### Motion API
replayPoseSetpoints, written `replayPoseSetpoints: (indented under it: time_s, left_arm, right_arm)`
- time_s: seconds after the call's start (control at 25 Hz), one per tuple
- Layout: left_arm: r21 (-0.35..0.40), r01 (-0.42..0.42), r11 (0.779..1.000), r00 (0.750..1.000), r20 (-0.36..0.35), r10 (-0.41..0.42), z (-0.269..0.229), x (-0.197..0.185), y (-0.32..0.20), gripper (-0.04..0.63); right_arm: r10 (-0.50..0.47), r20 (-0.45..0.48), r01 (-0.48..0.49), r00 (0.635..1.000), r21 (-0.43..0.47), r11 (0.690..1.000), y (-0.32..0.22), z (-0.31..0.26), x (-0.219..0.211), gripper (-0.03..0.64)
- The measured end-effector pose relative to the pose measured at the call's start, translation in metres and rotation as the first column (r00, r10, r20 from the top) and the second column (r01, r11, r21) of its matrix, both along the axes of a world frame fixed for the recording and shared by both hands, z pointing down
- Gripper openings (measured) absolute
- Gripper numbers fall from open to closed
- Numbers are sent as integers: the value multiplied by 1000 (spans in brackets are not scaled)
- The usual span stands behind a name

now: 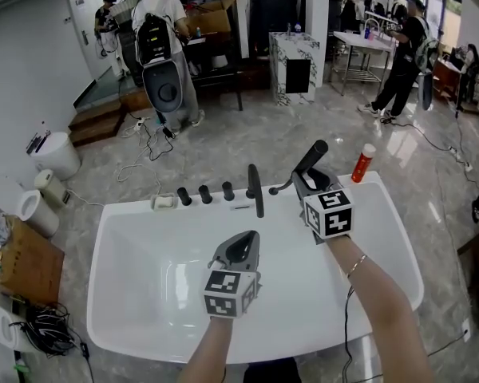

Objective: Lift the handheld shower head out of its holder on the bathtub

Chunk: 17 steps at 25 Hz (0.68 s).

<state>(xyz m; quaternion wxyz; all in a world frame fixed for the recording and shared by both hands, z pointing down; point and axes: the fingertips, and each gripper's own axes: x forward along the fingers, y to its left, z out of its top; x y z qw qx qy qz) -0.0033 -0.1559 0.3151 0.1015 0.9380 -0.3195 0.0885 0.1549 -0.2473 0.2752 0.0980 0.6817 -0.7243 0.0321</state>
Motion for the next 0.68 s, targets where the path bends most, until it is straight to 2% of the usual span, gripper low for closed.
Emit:
replayPoseSetpoints:
  time_s: [0.68]
  left_arm:
    - [8, 7, 1000, 1000, 1, -7, 1, -4, 2, 20]
  right_arm:
    - [22, 29, -22, 999, 1, 1000, -1, 3, 3, 121]
